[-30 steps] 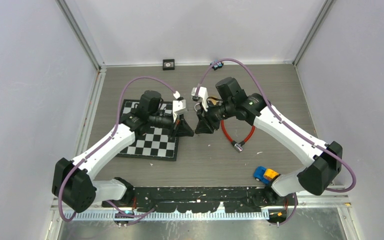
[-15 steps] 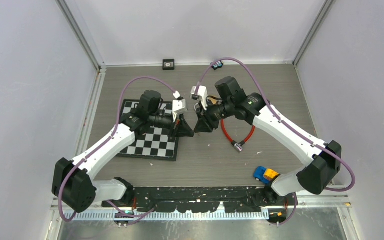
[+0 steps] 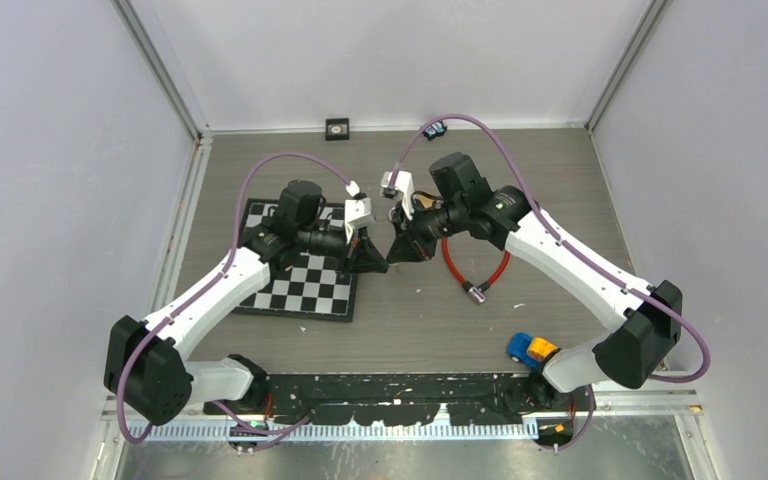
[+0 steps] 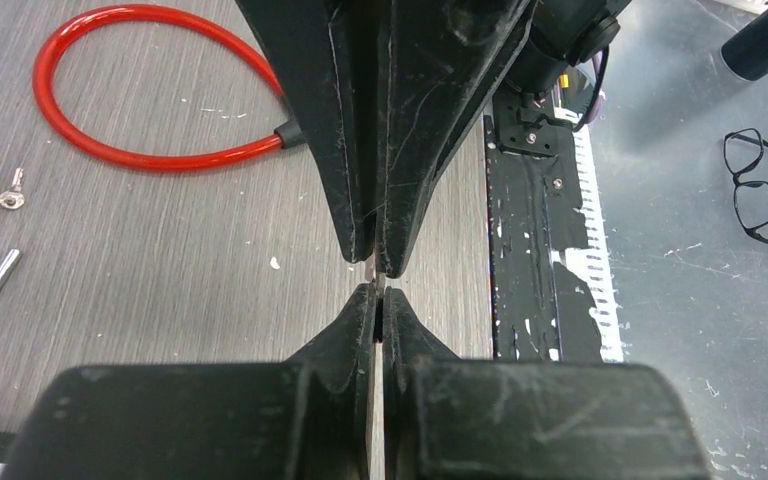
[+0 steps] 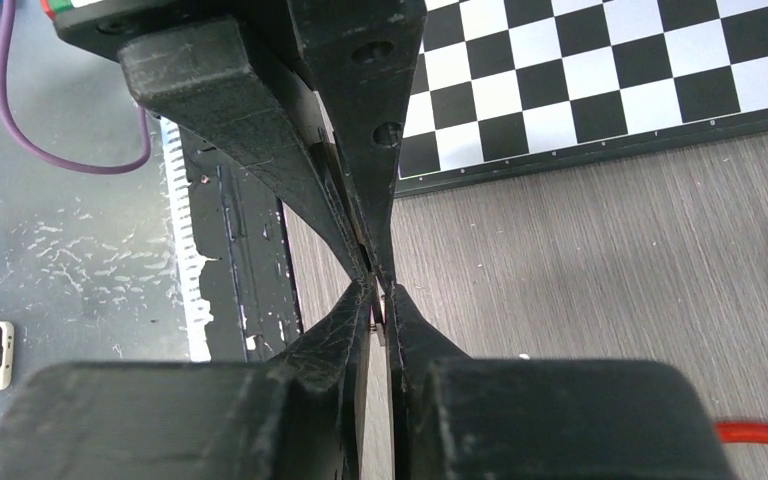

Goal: Unlock with the key

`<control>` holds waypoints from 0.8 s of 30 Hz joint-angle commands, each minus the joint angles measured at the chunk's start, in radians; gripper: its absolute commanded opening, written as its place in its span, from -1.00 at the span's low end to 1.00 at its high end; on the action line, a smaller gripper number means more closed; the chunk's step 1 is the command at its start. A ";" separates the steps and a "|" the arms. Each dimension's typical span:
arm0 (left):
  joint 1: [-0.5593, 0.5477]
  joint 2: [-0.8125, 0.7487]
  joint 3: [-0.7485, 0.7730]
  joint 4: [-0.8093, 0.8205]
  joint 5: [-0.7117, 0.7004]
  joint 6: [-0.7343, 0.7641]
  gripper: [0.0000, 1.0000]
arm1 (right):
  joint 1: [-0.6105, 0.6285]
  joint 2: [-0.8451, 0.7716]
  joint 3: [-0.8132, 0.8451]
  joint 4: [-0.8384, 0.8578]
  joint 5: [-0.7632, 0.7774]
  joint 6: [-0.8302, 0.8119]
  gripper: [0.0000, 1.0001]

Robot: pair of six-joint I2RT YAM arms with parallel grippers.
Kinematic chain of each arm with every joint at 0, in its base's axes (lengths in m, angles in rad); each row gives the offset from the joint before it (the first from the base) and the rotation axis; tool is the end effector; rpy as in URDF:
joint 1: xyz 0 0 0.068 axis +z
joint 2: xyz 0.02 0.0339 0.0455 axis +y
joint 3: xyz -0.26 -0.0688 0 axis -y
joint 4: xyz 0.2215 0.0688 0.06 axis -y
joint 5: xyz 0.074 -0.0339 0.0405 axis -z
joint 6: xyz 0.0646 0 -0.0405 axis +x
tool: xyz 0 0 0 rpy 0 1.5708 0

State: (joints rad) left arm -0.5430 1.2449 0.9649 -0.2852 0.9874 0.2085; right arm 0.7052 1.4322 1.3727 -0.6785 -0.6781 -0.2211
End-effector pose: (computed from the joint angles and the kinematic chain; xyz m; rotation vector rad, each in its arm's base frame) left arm 0.1937 -0.1799 0.2976 1.2841 1.6427 -1.2440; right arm 0.2027 0.2258 0.3341 -1.3441 1.8912 1.0279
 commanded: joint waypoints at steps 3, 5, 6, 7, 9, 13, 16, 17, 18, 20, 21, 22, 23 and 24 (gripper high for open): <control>-0.003 -0.026 0.015 0.046 0.025 -0.024 -1.00 | 0.004 0.005 0.019 0.048 -0.017 0.005 -0.74; -0.003 -0.027 0.015 0.052 0.026 -0.032 -1.00 | 0.004 0.001 0.010 0.050 -0.012 0.001 -0.74; -0.003 -0.026 0.014 0.055 0.027 -0.038 -1.00 | 0.004 0.000 0.006 0.050 -0.010 -0.002 -0.74; -0.003 -0.027 0.014 0.059 0.028 -0.041 -1.00 | 0.004 -0.001 0.002 0.050 -0.008 -0.004 -0.74; -0.002 -0.027 0.011 0.065 0.030 -0.049 -1.00 | 0.004 -0.004 -0.007 0.050 -0.005 -0.008 -0.74; 0.005 -0.027 0.007 0.086 0.039 -0.071 -1.00 | 0.004 -0.012 -0.019 0.051 0.010 -0.014 -0.90; 0.015 -0.030 -0.003 0.119 0.055 -0.106 -1.00 | 0.000 -0.021 -0.026 0.054 0.025 -0.012 -0.99; 0.017 -0.031 -0.007 0.130 0.058 -0.115 -1.00 | -0.004 -0.025 -0.029 0.055 0.025 -0.010 -0.99; 0.019 -0.033 -0.012 0.140 0.062 -0.120 -1.00 | -0.013 -0.029 -0.031 0.057 0.023 -0.004 -0.99; 0.024 -0.037 -0.019 0.163 0.069 -0.129 -1.00 | -0.041 -0.040 -0.039 0.069 0.005 0.016 -0.99; 0.024 -0.043 -0.021 0.173 0.068 -0.135 -1.00 | -0.056 -0.048 -0.046 0.078 -0.007 0.027 -0.99; 0.025 -0.045 -0.021 0.179 0.069 -0.138 -0.92 | -0.074 -0.059 -0.060 0.091 -0.021 0.044 -0.99; 0.026 -0.045 -0.021 0.185 0.068 -0.139 -0.71 | -0.089 -0.070 -0.072 0.103 -0.033 0.058 -0.99; 0.027 -0.048 -0.019 0.191 0.063 -0.139 -0.39 | -0.108 -0.080 -0.083 0.109 -0.045 0.069 -0.99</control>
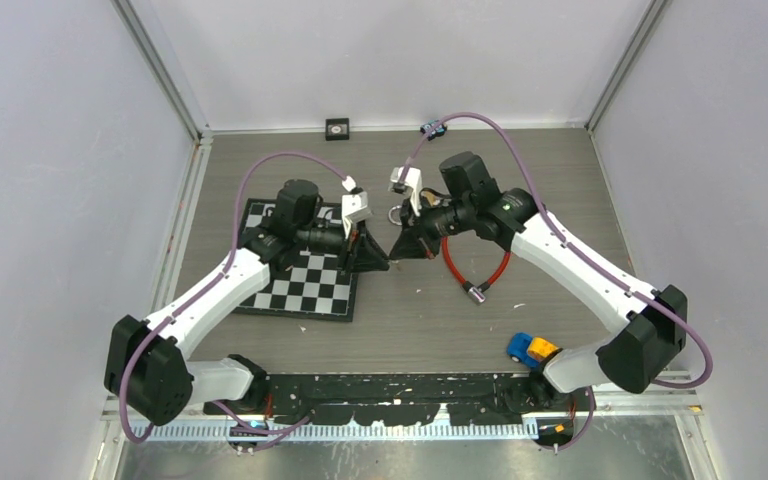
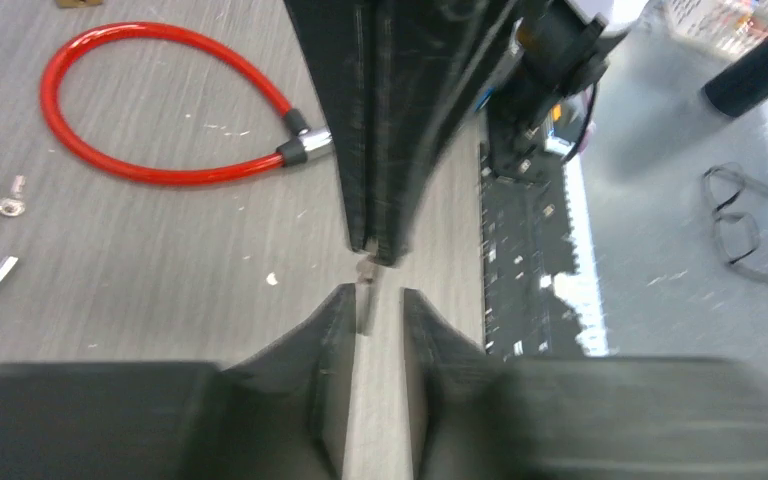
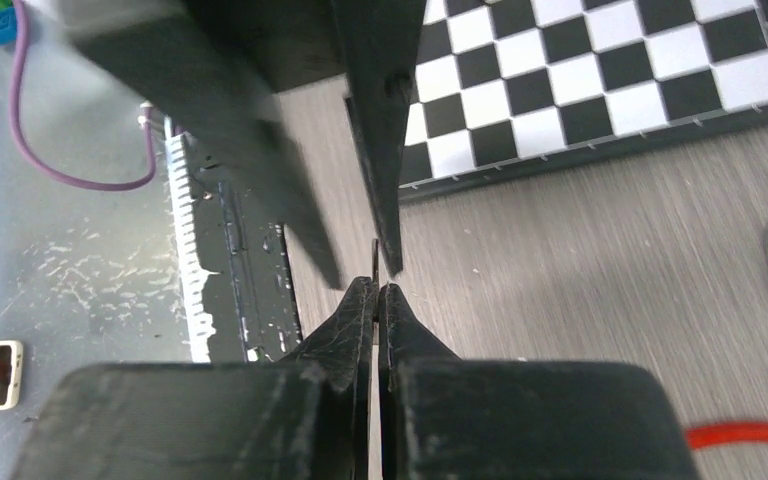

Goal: Unlock with the key

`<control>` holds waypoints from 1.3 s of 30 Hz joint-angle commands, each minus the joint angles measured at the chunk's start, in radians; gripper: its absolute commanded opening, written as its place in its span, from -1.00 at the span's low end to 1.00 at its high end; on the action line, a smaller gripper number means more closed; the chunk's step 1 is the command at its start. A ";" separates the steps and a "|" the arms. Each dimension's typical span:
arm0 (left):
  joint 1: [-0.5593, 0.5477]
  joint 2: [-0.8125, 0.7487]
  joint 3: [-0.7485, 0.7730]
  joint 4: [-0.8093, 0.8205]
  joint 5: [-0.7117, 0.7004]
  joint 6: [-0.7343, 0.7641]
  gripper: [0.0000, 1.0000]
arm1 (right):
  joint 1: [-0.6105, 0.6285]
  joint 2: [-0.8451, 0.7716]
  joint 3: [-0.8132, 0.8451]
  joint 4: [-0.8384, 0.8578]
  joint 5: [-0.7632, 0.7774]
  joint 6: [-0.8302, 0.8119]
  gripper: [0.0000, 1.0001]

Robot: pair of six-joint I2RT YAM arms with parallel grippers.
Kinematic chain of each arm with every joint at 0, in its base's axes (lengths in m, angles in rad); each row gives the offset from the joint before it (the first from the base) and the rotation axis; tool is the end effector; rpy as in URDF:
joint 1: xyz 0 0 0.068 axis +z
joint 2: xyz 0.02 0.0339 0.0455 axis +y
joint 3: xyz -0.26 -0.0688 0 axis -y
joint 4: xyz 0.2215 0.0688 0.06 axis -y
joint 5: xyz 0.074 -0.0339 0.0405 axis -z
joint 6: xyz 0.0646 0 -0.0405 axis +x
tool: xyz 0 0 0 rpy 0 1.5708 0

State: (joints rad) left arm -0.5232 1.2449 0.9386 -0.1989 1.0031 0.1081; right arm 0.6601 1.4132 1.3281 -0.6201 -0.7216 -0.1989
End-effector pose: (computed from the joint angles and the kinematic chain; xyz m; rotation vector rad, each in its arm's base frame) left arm 0.1990 -0.1777 0.2976 1.2084 1.6630 -1.2872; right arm 0.2094 0.2166 0.3318 -1.2905 1.8779 1.0616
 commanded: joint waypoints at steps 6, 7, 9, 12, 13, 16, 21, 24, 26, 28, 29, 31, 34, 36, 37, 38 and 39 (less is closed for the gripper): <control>0.008 -0.037 0.007 0.169 -0.087 0.050 0.99 | -0.271 -0.195 -0.154 0.072 -0.015 0.102 -0.99; 0.006 -0.015 0.013 0.175 -0.090 0.080 0.99 | -0.311 -0.227 -0.176 0.072 -0.009 0.108 -0.99; 0.004 0.039 0.041 0.182 -0.075 0.131 0.99 | -0.401 -0.302 -0.220 0.070 0.009 0.116 -0.99; -0.031 0.145 0.120 0.103 -0.039 0.272 0.99 | -0.484 -0.371 -0.256 0.034 0.064 0.118 -0.99; -0.051 0.183 0.156 0.043 -0.039 0.344 0.99 | -0.511 -0.387 -0.263 0.025 0.084 0.122 -0.99; -0.119 0.344 0.323 -0.199 -0.059 0.574 0.99 | -0.594 -0.421 -0.279 0.015 0.131 0.150 -0.99; -0.224 0.611 0.598 -0.454 -0.123 0.818 0.88 | -0.751 -0.442 -0.291 -0.007 0.124 0.177 -0.99; -0.277 0.760 0.764 -0.596 -0.164 0.959 0.80 | -0.850 -0.445 -0.312 -0.006 0.076 0.189 -0.99; -0.303 0.850 0.859 -0.670 -0.187 1.023 0.71 | -0.907 -0.439 -0.318 -0.006 0.044 0.196 -0.99; -0.319 0.928 0.927 -0.697 -0.203 1.059 0.63 | -0.959 -0.424 -0.320 -0.007 0.022 0.196 -0.99; -0.326 0.956 0.956 -0.700 -0.210 1.072 0.58 | -0.980 -0.418 -0.320 -0.008 0.011 0.217 -0.99; -0.341 1.014 1.013 -0.721 -0.227 1.099 0.45 | -1.015 -0.412 -0.324 -0.008 -0.014 0.221 -0.99; -0.358 1.093 1.094 -0.764 -0.253 1.144 0.30 | -1.037 -0.419 -0.326 -0.009 -0.034 0.220 -0.99; -0.368 1.133 1.129 -0.778 -0.275 1.178 0.19 | -1.041 -0.429 -0.332 -0.008 -0.039 0.215 -0.99; -0.372 1.152 1.139 -0.780 -0.291 1.191 0.14 | -1.043 -0.429 -0.334 -0.009 -0.039 0.214 -0.99; -0.375 1.161 1.145 -0.781 -0.303 1.203 0.12 | -1.045 -0.429 -0.335 -0.012 -0.043 0.212 -0.99; -0.377 1.174 1.153 -0.781 -0.311 1.211 0.09 | -1.046 -0.429 -0.336 -0.014 -0.048 0.210 -0.99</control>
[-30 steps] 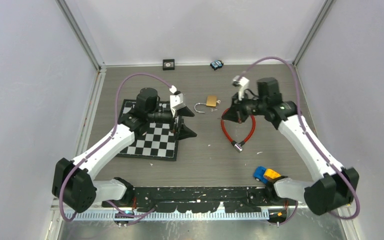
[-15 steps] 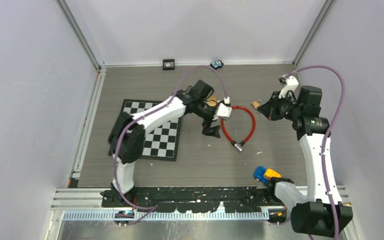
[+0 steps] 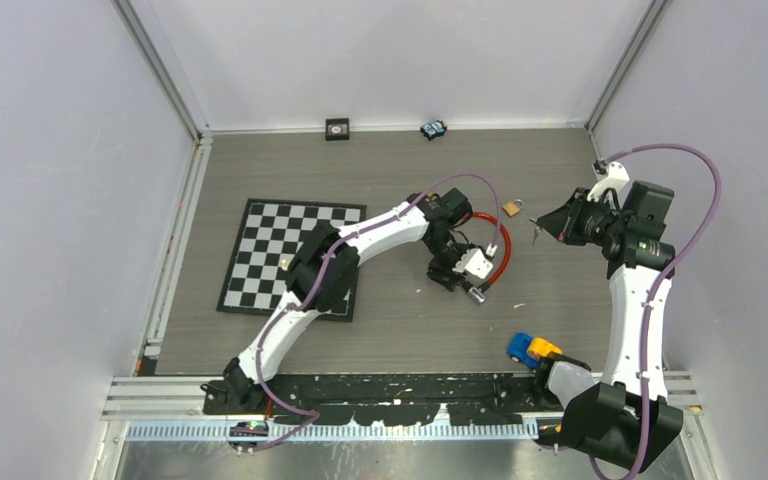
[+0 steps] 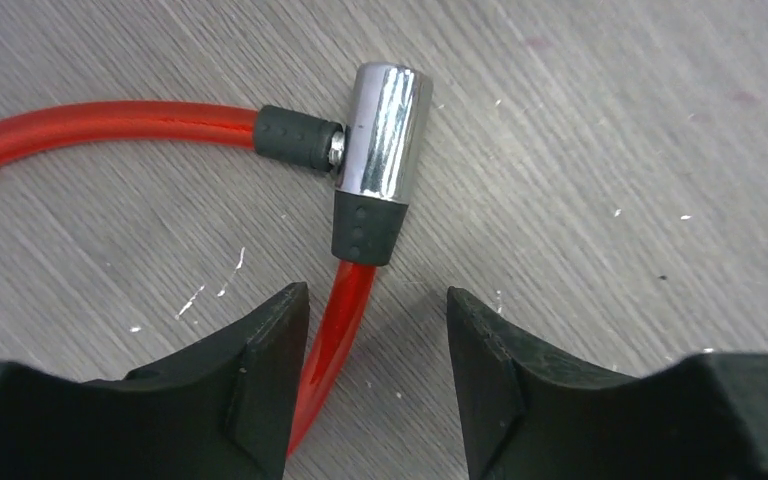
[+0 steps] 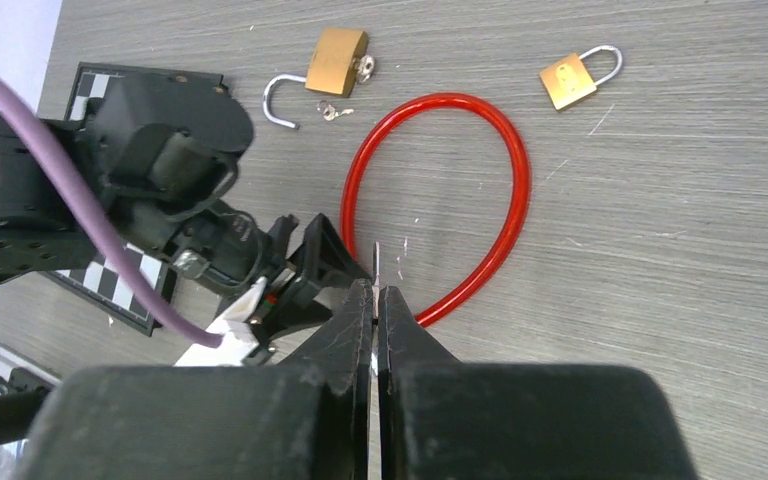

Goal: Unlock with the key

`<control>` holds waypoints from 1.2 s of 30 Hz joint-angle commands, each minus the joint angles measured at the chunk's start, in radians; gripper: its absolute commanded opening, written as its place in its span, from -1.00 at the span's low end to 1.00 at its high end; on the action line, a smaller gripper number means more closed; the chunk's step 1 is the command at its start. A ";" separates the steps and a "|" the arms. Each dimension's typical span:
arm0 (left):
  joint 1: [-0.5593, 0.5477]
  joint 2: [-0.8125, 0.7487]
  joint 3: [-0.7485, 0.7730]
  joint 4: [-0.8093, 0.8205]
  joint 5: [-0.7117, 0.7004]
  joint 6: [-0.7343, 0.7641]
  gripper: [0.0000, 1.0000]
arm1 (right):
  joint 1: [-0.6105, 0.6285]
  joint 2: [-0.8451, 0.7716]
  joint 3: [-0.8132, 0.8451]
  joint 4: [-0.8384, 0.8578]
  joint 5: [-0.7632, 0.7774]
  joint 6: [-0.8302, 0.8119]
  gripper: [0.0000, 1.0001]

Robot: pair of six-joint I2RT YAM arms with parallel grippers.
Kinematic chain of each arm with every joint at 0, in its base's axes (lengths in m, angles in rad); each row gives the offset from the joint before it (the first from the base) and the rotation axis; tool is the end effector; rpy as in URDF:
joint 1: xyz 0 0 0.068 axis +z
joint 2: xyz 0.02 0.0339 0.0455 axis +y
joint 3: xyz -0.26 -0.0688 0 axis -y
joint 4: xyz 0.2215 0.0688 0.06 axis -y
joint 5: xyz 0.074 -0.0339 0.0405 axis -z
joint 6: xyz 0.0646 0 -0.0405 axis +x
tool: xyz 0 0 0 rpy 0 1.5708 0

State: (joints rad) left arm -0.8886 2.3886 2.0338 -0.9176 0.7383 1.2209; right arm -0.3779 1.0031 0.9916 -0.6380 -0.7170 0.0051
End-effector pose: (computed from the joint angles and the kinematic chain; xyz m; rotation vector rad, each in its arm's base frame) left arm 0.2651 -0.3954 0.1542 2.3217 1.1444 -0.9217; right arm 0.2016 -0.0344 0.3160 0.0160 2.0932 0.5685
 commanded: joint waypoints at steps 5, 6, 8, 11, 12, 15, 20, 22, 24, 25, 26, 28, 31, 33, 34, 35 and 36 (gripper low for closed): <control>-0.015 0.073 0.099 -0.093 -0.062 0.135 -0.07 | -0.010 -0.021 -0.008 0.003 -0.069 0.000 -0.99; -0.018 0.077 0.101 -0.100 -0.068 0.143 -0.13 | -0.010 -0.021 -0.009 0.003 -0.070 -0.001 -0.99; -0.026 0.084 0.101 -0.121 -0.078 0.161 -0.31 | -0.010 -0.023 -0.011 0.003 -0.071 -0.001 -0.99; -0.033 0.082 0.100 -0.148 -0.080 0.151 -0.77 | -0.012 -0.027 -0.014 0.003 -0.077 -0.001 -0.99; -0.033 0.076 0.097 -0.154 -0.076 0.131 -0.89 | -0.012 -0.029 -0.015 0.003 -0.082 -0.001 -0.99; -0.032 0.018 0.034 -0.123 -0.080 -0.016 -1.00 | -0.013 -0.040 -0.017 0.001 -0.102 -0.001 -0.99; -0.013 -0.228 -0.221 0.029 -0.014 -0.254 -1.00 | -0.012 -0.068 -0.017 -0.011 -0.180 -0.001 -0.99; 0.001 -0.335 -0.335 0.060 0.072 -0.281 -1.00 | -0.008 -0.083 -0.016 -0.011 -0.226 -0.023 -0.99; 0.016 -0.440 -0.438 0.068 0.160 -0.284 -1.00 | 0.003 -0.096 -0.015 -0.012 -0.265 -0.029 -0.99; 0.029 -0.488 -0.482 0.070 0.214 -0.282 -1.00 | 0.015 -0.101 -0.014 -0.014 -0.280 -0.040 -0.99; 0.042 -0.537 -0.524 0.066 0.256 -0.276 -1.00 | 0.033 -0.106 -0.011 -0.017 -0.289 -0.047 -0.99; 0.074 -0.622 -0.590 0.045 0.347 -0.243 -1.00 | 0.085 -0.113 0.000 -0.035 -0.295 -0.082 -0.99; 0.136 -0.727 -0.648 -0.036 0.477 -0.173 -1.00 | 0.203 -0.128 0.014 -0.055 -0.289 -0.143 -0.99; 0.185 -0.762 -0.654 -0.132 0.554 -0.055 -1.00 | 0.259 -0.133 0.034 -0.085 -0.311 -0.196 -0.99; 0.210 -0.773 -0.652 -0.200 0.583 -0.013 -1.00 | 0.278 -0.131 0.049 -0.111 -0.334 -0.234 -0.99; 0.235 -0.777 -0.650 -0.248 0.608 0.029 -1.00 | 0.292 -0.121 0.078 -0.150 -0.366 -0.267 -0.99; 0.260 -0.777 -0.645 -0.306 0.631 0.087 -1.00 | 0.305 -0.112 0.102 -0.178 -0.385 -0.295 -0.99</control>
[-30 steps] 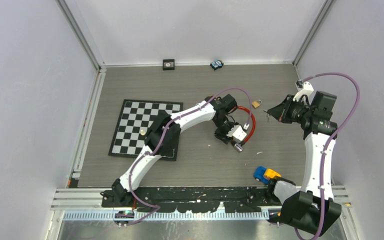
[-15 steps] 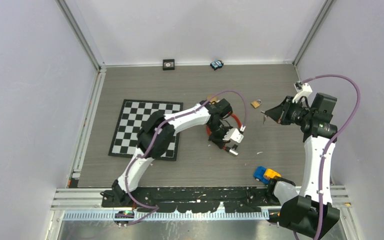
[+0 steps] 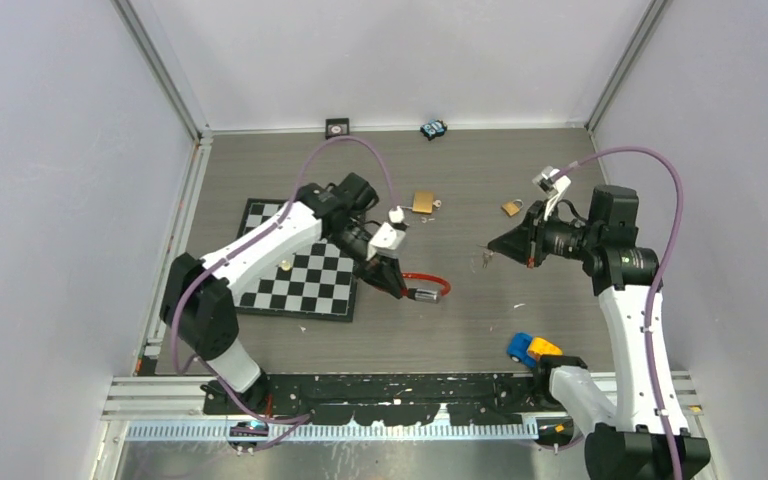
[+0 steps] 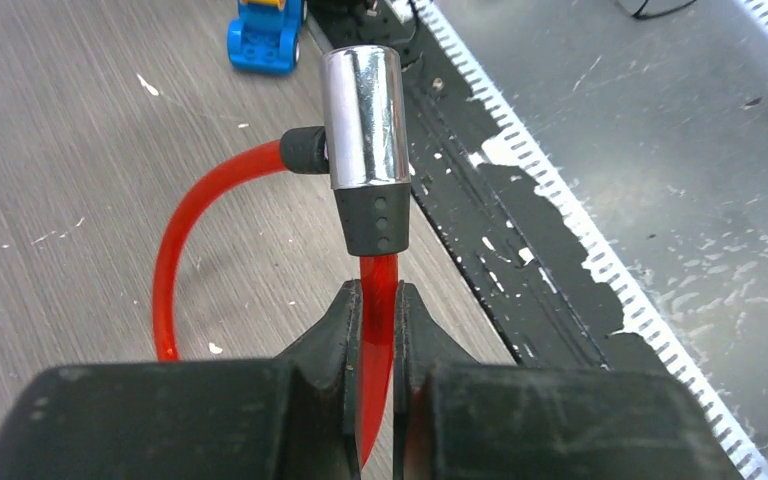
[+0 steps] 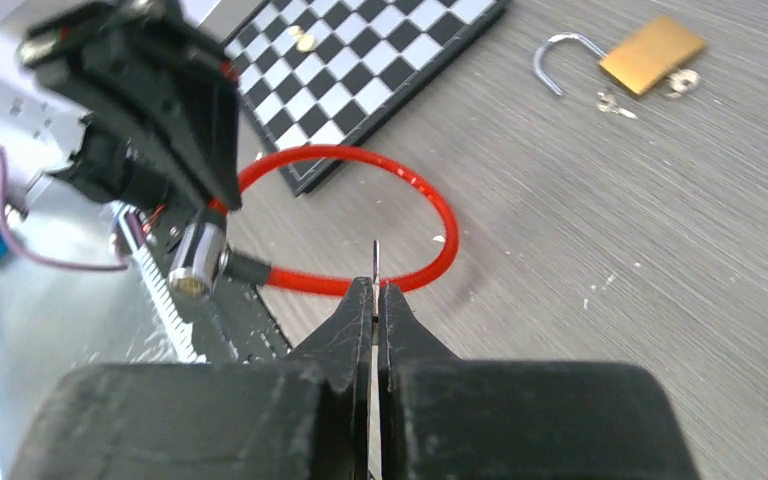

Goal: Unlock with the key

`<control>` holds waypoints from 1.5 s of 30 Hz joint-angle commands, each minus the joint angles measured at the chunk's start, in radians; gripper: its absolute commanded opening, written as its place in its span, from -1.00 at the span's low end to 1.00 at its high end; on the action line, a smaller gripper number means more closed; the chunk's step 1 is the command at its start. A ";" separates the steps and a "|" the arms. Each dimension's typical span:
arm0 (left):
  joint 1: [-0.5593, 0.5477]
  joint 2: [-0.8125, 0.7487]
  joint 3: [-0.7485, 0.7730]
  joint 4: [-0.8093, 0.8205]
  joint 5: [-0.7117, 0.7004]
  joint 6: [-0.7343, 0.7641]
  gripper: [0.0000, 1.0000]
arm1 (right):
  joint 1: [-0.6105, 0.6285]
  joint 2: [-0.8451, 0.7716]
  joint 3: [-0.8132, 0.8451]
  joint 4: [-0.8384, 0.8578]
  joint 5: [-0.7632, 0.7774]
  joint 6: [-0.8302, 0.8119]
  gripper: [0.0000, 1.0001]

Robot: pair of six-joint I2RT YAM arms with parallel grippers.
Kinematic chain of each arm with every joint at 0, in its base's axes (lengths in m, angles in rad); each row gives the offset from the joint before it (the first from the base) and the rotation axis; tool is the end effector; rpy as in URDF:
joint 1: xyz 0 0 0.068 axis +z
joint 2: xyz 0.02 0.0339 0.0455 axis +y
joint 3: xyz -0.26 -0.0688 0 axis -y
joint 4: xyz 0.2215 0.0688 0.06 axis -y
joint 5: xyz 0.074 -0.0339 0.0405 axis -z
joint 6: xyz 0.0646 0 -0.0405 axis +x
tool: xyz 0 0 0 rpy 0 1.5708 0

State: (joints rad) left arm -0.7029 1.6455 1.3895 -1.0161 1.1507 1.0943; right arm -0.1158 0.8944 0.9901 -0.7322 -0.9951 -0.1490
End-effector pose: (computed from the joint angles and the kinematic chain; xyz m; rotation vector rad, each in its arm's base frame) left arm 0.1895 -0.2379 0.2788 1.9277 1.2490 -1.3874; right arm 0.1650 0.0354 0.3323 -0.5639 1.9322 0.9159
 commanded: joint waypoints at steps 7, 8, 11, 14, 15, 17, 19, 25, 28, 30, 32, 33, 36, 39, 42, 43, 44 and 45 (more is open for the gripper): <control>0.195 0.113 0.089 -0.759 0.347 0.772 -1.00 | 0.181 0.075 0.208 -0.093 -0.092 -0.211 -0.99; 0.200 0.120 0.078 -0.760 0.355 0.787 -1.00 | 0.201 0.088 0.216 -0.082 -0.077 -0.211 -0.99; 0.203 0.128 0.046 -0.762 0.361 0.829 -1.00 | 0.274 0.134 0.240 -0.071 -0.028 -0.233 -0.99; 0.207 0.140 0.063 -0.762 0.400 0.773 -1.00 | 0.329 0.168 0.252 -0.060 -0.002 -0.248 -0.99; 0.207 0.136 0.063 -0.763 0.407 0.776 -1.00 | 0.352 0.174 0.252 -0.053 0.022 -0.249 -0.99; 0.207 0.134 0.081 -0.762 0.407 0.754 -1.00 | 0.393 0.181 0.239 -0.020 0.064 -0.244 -0.99; 0.210 0.146 0.121 -0.763 0.403 0.699 -1.00 | 0.406 0.191 0.229 0.030 0.071 -0.212 -0.99; 0.212 0.201 0.304 -0.762 0.394 0.474 -1.00 | 0.409 0.224 0.257 0.050 0.080 -0.180 -0.99; 0.211 0.222 0.407 -0.762 0.374 0.368 -1.00 | 0.409 0.225 0.274 0.046 0.095 -0.171 -0.99; 0.212 0.249 0.501 -0.761 0.345 0.272 -1.00 | 0.409 0.227 0.283 0.040 0.101 -0.172 -0.99; 0.212 0.278 0.595 -0.762 0.308 0.182 -1.00 | 0.409 0.224 0.291 0.039 0.109 -0.166 -0.99; 0.212 0.285 0.630 -0.759 0.288 0.149 -1.00 | 0.409 0.222 0.295 0.039 0.113 -0.164 -0.99; 0.209 0.265 0.646 -0.591 0.195 -0.121 -1.00 | 0.409 0.211 0.310 0.039 0.134 -0.154 -0.99; 0.203 0.138 0.495 -0.202 0.044 -0.468 -1.00 | 0.409 0.205 0.333 0.027 0.165 -0.152 -0.99; 0.199 0.033 0.337 0.063 -0.033 -0.609 -1.00 | 0.409 0.201 0.348 0.018 0.190 -0.153 -0.99; 0.196 0.015 0.319 0.081 -0.058 -0.627 -1.00 | 0.409 0.200 0.349 0.017 0.197 -0.151 -0.99; 0.194 0.001 0.307 0.082 -0.076 -0.633 -1.00 | 0.409 0.198 0.350 0.015 0.204 -0.152 -0.99; 0.192 -0.012 0.287 0.090 -0.094 -0.641 -1.00 | 0.408 0.197 0.351 0.014 0.214 -0.152 -0.99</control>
State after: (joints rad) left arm -0.5011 1.7458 1.7187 -1.1763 1.1496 0.6765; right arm 0.2871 1.1225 1.2942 -0.7311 -0.8196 -0.3107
